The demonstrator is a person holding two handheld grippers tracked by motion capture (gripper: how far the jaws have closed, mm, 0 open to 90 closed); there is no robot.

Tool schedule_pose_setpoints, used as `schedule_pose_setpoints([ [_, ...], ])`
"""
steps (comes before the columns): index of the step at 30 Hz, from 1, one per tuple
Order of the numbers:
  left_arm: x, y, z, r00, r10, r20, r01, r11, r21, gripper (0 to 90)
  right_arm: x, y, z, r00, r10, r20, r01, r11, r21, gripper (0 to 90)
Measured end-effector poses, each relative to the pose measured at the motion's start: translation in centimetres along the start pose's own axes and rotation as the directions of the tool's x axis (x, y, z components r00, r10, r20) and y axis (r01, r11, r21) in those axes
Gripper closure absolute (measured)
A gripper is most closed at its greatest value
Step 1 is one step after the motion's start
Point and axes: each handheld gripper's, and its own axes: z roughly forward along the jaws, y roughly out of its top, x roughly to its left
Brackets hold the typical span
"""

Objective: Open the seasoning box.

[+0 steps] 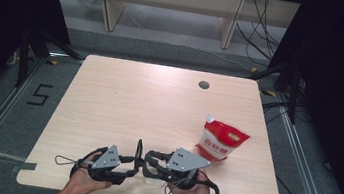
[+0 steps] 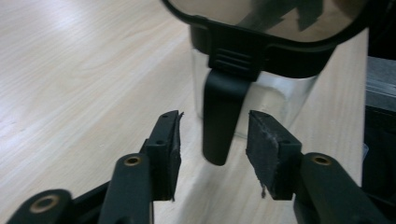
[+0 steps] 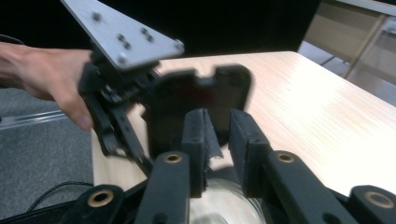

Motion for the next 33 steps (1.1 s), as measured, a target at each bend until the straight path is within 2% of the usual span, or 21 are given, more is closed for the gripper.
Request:
schedule_pose_setpoints([
  [4, 0.0, -0.2, -0.4, 1.0000, -0.006, -0.001, 0.006, 1.0000, 0.006, 50.2, -1.1, -1.2, -1.6, 0.9987, 0.034, 0.036, -0.034, 0.999, -0.006, 70.9],
  [5, -0.1, -0.3, -0.3, 0.9998, -0.021, 0.001, 0.021, 0.9998, 0.008, 47.5, -1.7, -1.7, -2.1, 0.9979, 0.040, 0.051, -0.040, 0.999, -0.012, 68.7],
  [8, -0.1, -0.3, -0.4, 0.9997, -0.022, -0.010, 0.023, 0.9996, 0.018, 42.8, -2.0, -2.1, -2.7, 0.9970, 0.055, 0.054, -0.055, 0.998, -0.009, 66.0],
  [10, -0.2, -0.3, -0.6, 0.9990, -0.042, -0.014, 0.042, 0.9989, 0.018, 39.3, -2.3, -2.5, -3.1, 0.9970, 0.047, 0.061, -0.046, 0.999, -0.011, 63.3],
  [11, -0.2, -0.2, -0.7, 0.9988, -0.049, -0.008, 0.049, 0.9987, 0.015, 36.8, -2.4, -3.1, -3.5, 0.9944, 0.075, 0.074, -0.075, 0.997, -0.010, 61.2],
  [13, -0.4, -0.2, -0.9, 0.9962, -0.087, 0.001, 0.087, 0.9961, 0.010, 33.6, -2.7, -3.6, -4.0, 0.9936, 0.082, 0.078, -0.082, 0.997, -0.001, 59.7],
  [14, -0.4, -0.2, -1.0, 0.9970, -0.078, -0.003, 0.078, 0.9969, 0.009, 32.6, -2.8, -3.9, -4.4, 0.9914, 0.095, 0.090, -0.096, 0.995, 0.012, 58.8],
  [15, -0.4, -0.2, -1.0, 0.9970, -0.078, -0.003, 0.078, 0.9969, 0.009, 31.5, -2.8, -3.9, -4.4, 0.9914, 0.095, 0.090, -0.096, 0.995, 0.012, 58.8],
  [16, -0.5, -0.3, -1.2, 0.9958, -0.091, -0.005, 0.091, 0.9958, 0.007, 31.5, -3.0, -4.1, -4.5, 0.9931, 0.071, 0.094, -0.072, 0.997, 0.005, 58.4],
  [17, -0.4, -0.4, -1.3, 0.9973, -0.074, -0.005, 0.074, 0.9971, 0.016, 29.6, -3.2, -4.5, -5.0, 0.9900, 0.102, 0.098, -0.104, 0.994, 0.015, 57.4],
  [18, -0.6, -0.4, -1.4, 0.9934, -0.115, -0.006, 0.115, 0.9934, 0.008, 28.2, -3.3, -4.8, -5.2, 0.9881, 0.111, 0.107, -0.112, 0.994, 0.011, 56.7],
  [19, -0.7, -0.5, -1.5, 0.9919, -0.127, -0.011, 0.127, 0.9920, 0.001, 24.1, -3.5, -5.2, -5.8, 0.9858, 0.122, 0.115, -0.125, 0.992, 0.017, 55.5],
  [21, -0.5, -0.5, -1.9, 0.9928, -0.119, -0.012, 0.119, 0.9929, -0.002, 21.7, -3.6, -5.4, -6.2, 0.9835, 0.128, 0.128, -0.131, 0.991, 0.015, 54.6],
  [23, -0.8, -0.6, -2.2, 0.9876, -0.155, -0.023, 0.155, 0.9878, -0.020, 19.9, -3.9, -6.0, -7.2, 0.9788, 0.146, 0.144, -0.149, 0.989, 0.014, 52.0],
  [25, -0.9, -0.6, -2.4, 0.9881, -0.152, -0.025, 0.151, 0.9884, -0.011, 18.4, -4.0, -6.1, -7.5, 0.9772, 0.140, 0.160, -0.143, 0.990, 0.011, 51.3],
  [26, -1.0, -0.6, -2.4, 0.9845, -0.174, -0.023, 0.173, 0.9846, -0.023, 18.2, -4.2, -6.7, -8.3, 0.9716, 0.169, 0.166, -0.176, 0.984, 0.029, 48.8],
  [27, -1.0, -0.6, -2.6, 0.9869, -0.159, -0.026, 0.159, 0.9873, -0.011, 18.2, -4.2, -6.7, -8.3, 0.9716, 0.169, 0.166, -0.176, 0.984, 0.029, 48.8],
  [29, -1.1, -0.7, -2.9, 0.9864, -0.161, -0.030, 0.161, 0.9869, -0.008, 16.7, -4.4, -7.3, -9.0, 0.9643, 0.186, 0.188, -0.195, 0.980, 0.027, 45.8],
  [31, -1.3, -0.7, -2.9, 0.9858, -0.164, -0.036, 0.163, 0.9864, -0.017, 16.7, -4.7, -7.8, -9.4, 0.9634, 0.178, 0.201, -0.185, 0.983, 0.019, 44.8],
  [32, -1.4, -0.8, -3.0, 0.9815, -0.187, -0.038, 0.187, 0.9823, -0.011, 16.7, -4.7, -7.8, -9.4, 0.9634, 0.178, 0.201, -0.185, 0.983, 0.019, 44.8],
  [33, -1.4, -0.8, -3.1, 0.9834, -0.177, -0.041, 0.177, 0.9842, -0.009, 16.7, -4.8, -8.0, -9.6, 0.9622, 0.187, 0.198, -0.198, 0.979, 0.036, 44.3],
])
